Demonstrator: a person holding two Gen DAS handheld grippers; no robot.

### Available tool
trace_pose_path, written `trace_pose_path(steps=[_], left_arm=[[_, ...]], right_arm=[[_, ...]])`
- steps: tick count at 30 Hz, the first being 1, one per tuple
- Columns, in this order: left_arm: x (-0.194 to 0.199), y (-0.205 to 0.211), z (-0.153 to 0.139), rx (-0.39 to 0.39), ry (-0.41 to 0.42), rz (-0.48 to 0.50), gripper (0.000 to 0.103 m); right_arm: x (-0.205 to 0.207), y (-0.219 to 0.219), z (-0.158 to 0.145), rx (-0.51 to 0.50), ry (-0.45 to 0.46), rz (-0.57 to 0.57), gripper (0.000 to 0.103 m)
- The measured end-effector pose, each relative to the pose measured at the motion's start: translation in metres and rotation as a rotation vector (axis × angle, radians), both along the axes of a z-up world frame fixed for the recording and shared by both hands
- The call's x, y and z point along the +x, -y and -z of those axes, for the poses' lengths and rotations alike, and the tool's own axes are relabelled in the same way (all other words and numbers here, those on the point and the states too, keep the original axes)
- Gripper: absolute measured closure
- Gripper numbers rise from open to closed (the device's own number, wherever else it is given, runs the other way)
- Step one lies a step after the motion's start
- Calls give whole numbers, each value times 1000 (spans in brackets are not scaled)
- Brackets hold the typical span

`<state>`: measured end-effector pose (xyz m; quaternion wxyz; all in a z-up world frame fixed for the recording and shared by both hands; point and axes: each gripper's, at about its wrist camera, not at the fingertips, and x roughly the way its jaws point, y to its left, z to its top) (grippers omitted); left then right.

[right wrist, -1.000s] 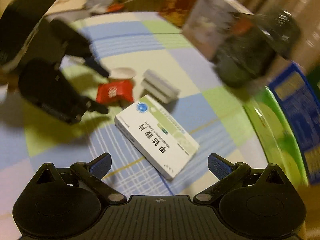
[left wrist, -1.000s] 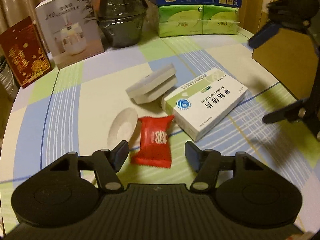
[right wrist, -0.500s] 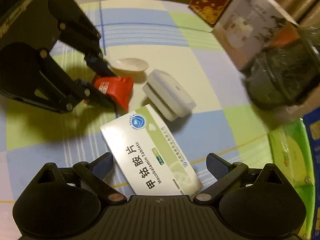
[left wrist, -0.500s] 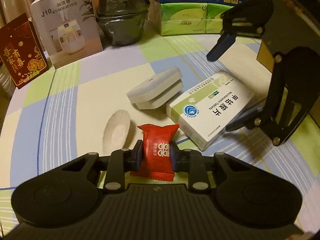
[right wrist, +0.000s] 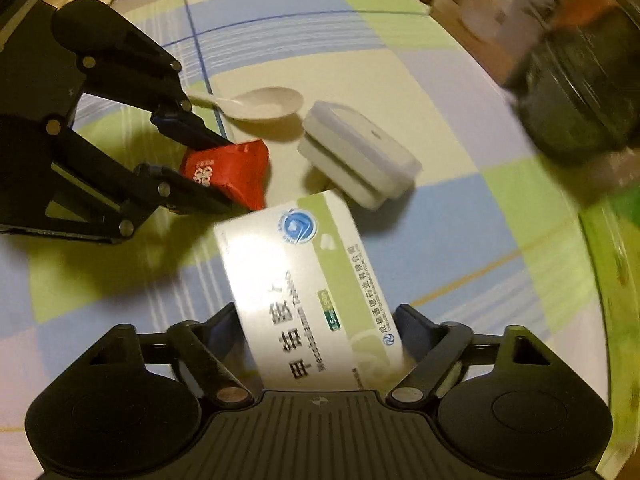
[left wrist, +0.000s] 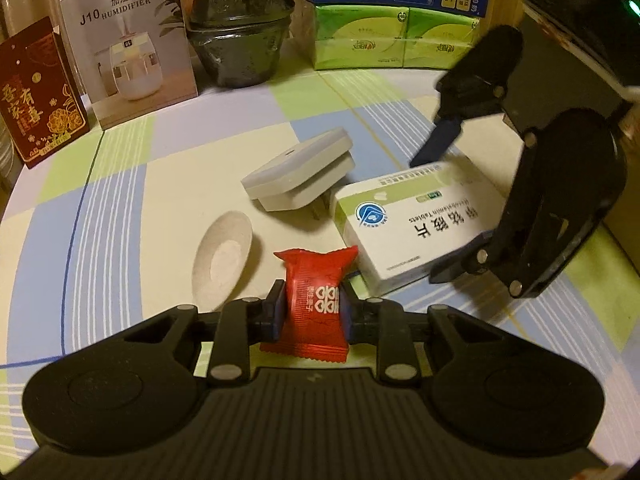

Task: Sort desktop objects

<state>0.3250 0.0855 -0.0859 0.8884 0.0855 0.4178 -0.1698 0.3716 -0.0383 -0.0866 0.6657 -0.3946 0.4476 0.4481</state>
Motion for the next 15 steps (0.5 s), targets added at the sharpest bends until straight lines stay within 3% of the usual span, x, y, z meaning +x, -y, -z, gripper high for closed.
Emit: trace_pose_path(steps=[4, 7, 10, 15], left_arm=[[-6, 2, -3, -1, -4, 3, 81], [-15, 2, -5, -24, -20, -12, 81], [-32, 5, -9, -41, -38, -15, 81], [-74, 19, -14, -15, -54, 19, 81]], right_arm=[[-8, 12, -5, 21, -35, 234, 32], [-20, 32, -9, 74, -77, 495, 33], [-50, 55, -13, 159, -128, 639, 33], [-116, 91, -17, 279, -125, 808, 34]])
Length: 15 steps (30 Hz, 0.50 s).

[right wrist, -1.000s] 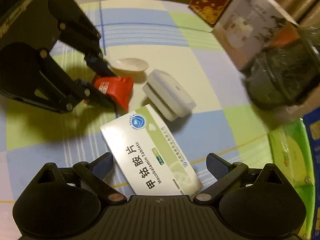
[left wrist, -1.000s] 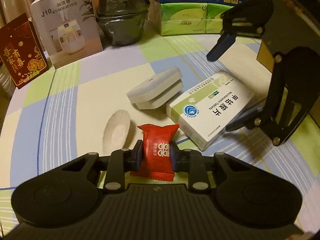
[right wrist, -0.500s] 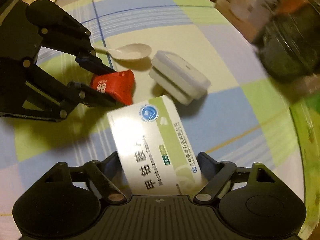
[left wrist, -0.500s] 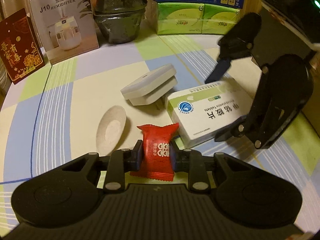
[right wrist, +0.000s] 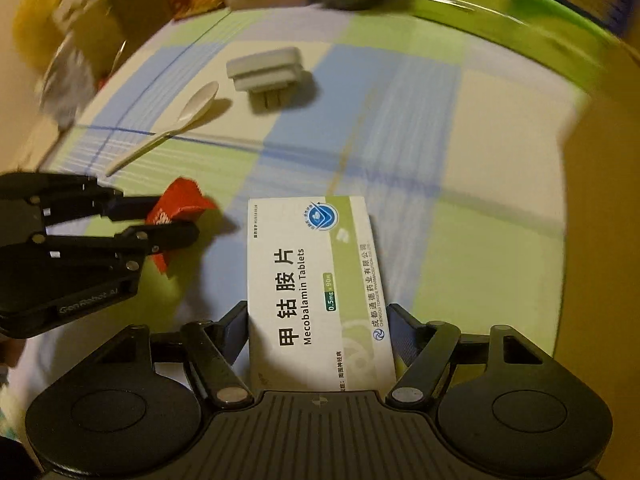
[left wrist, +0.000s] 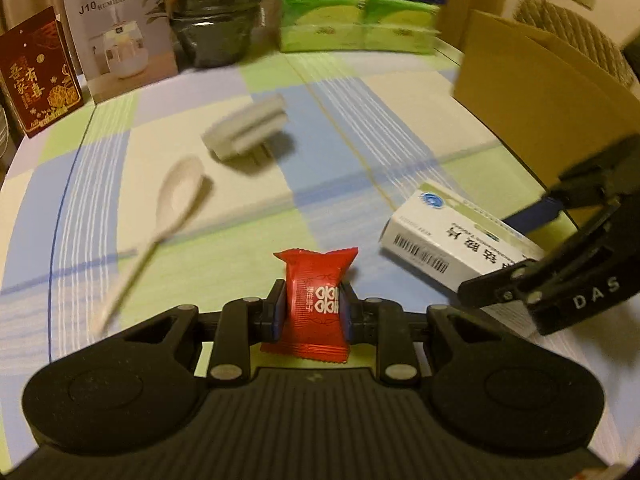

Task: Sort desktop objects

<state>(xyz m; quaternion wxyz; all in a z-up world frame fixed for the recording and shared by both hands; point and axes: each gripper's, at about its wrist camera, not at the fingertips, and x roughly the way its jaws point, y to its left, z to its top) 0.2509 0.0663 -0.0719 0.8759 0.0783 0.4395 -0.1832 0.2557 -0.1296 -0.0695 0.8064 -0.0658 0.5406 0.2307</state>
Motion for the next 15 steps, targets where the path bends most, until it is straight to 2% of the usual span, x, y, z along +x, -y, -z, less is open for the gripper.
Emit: trace_pose_path(steps=[7, 8, 10, 15], left_arm=[[-69, 16, 0, 20, 14, 12, 81], [-75, 18, 1, 16, 14, 10, 81], [-87, 22, 5, 16, 24, 9, 80], [-101, 29, 9, 27, 61, -16, 78]], right_arm=[[-85, 17, 6, 56, 136, 65, 32], [-91, 20, 9, 69, 145, 63, 30], [-104, 24, 13, 76, 179, 45, 19], [-116, 27, 18, 45, 244, -5, 19]])
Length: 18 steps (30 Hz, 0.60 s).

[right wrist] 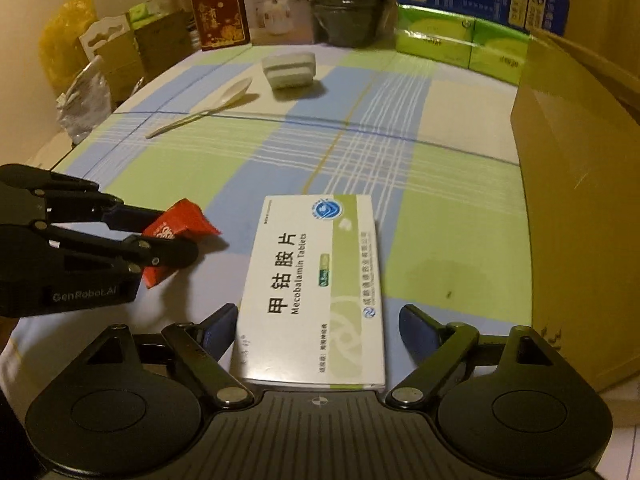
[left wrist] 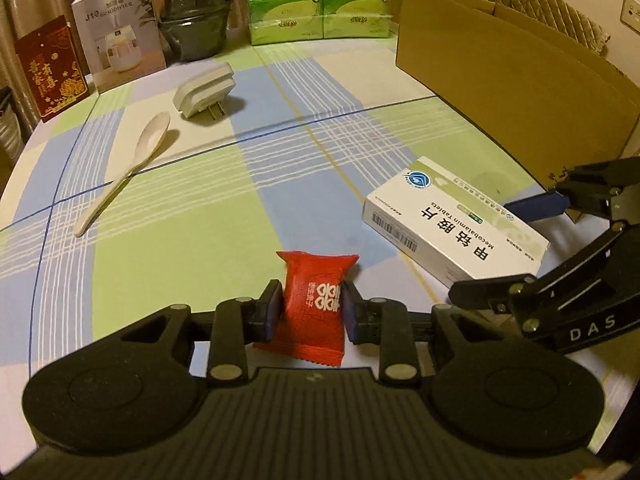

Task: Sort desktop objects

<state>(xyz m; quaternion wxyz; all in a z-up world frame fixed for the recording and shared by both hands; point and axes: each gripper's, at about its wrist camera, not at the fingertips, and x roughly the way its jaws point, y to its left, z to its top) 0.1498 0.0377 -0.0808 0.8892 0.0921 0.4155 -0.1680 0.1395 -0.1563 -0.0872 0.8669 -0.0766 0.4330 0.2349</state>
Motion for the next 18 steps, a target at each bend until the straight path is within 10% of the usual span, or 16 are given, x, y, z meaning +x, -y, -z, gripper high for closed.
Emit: trace_pose_path(steps=[18], left_arm=[[5, 3, 3, -29, 7, -23, 77]], right_arm=[[4, -1, 3, 42, 44, 34, 35]])
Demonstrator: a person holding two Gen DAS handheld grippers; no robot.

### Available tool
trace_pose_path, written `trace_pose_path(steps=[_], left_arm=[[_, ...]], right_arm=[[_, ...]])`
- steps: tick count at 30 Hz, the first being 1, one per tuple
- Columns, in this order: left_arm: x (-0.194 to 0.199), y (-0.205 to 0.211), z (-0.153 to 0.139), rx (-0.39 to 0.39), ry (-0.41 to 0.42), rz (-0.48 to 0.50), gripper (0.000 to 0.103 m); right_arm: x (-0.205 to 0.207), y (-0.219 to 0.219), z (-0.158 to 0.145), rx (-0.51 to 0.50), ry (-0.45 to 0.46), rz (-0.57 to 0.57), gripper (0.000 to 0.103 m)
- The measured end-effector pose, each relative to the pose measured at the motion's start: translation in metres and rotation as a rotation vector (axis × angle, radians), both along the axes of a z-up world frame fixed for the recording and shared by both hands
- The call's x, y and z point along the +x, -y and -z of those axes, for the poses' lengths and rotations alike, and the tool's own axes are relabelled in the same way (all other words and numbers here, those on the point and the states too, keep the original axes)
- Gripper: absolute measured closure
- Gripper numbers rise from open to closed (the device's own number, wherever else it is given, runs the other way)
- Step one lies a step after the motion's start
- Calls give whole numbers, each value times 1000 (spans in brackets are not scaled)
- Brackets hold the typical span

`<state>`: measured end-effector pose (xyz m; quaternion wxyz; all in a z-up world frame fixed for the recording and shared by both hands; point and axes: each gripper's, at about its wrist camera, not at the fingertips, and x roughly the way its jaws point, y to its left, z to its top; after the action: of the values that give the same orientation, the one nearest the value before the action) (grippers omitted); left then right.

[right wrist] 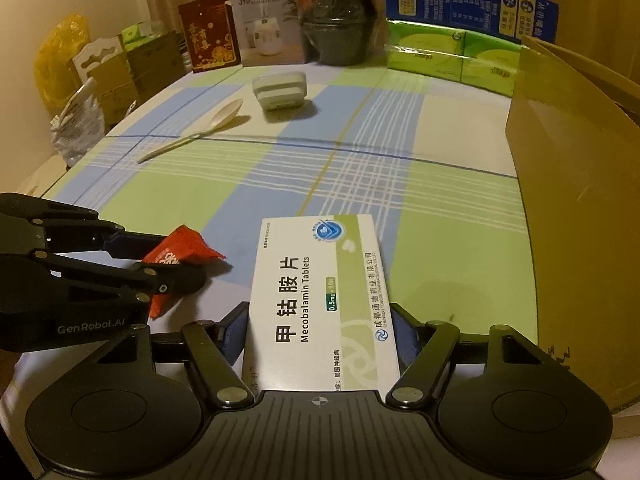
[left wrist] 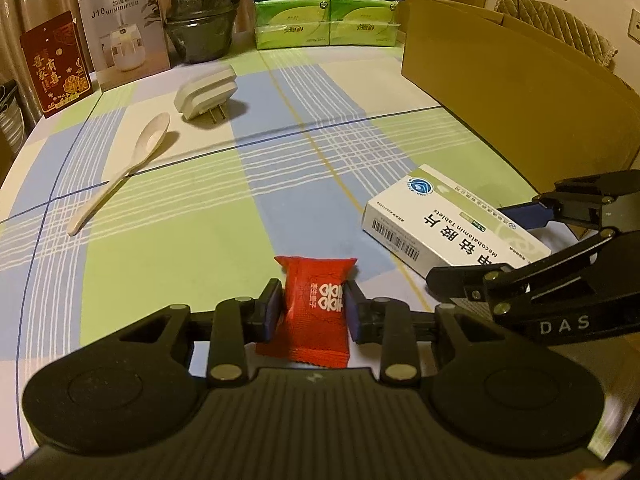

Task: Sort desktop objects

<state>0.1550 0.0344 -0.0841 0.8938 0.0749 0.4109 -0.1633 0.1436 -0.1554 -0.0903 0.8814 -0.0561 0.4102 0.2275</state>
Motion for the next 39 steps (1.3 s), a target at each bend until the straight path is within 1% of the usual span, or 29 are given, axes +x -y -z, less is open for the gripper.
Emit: trace_pose_path(steps=[2, 5, 8, 13, 17, 22, 28, 34, 39], left_arm=[[0, 1, 0, 4, 3, 1, 80], [2, 2, -1, 0, 0, -4, 82], [0, 1, -2, -25, -6, -16, 82], [-11, 3, -9, -31, -2, -47, 82], [-24, 7, -26, -51, 10, -75, 82], [-44, 15, -54, -72, 40, -106, 82], [-69, 26, -86, -94, 61, -135, 82], [-91, 36, -105, -110, 70, -142, 82], [-105, 43, -114, -119, 79, -131, 82]], right_arm=[[-1, 0, -1, 3, -3, 3, 35], [-3, 1, -2, -3, 2, 11, 35], [-8, 3, -7, -19, 24, 21, 35], [-21, 11, -22, -27, 61, 36, 35], [-37, 19, -36, -12, 91, 52, 35], [-58, 29, -61, 9, 133, 78, 35], [-78, 47, -83, 44, 137, 136, 35], [-99, 59, -102, 71, 165, 152, 35], [-113, 68, -114, 87, 184, 166, 35]])
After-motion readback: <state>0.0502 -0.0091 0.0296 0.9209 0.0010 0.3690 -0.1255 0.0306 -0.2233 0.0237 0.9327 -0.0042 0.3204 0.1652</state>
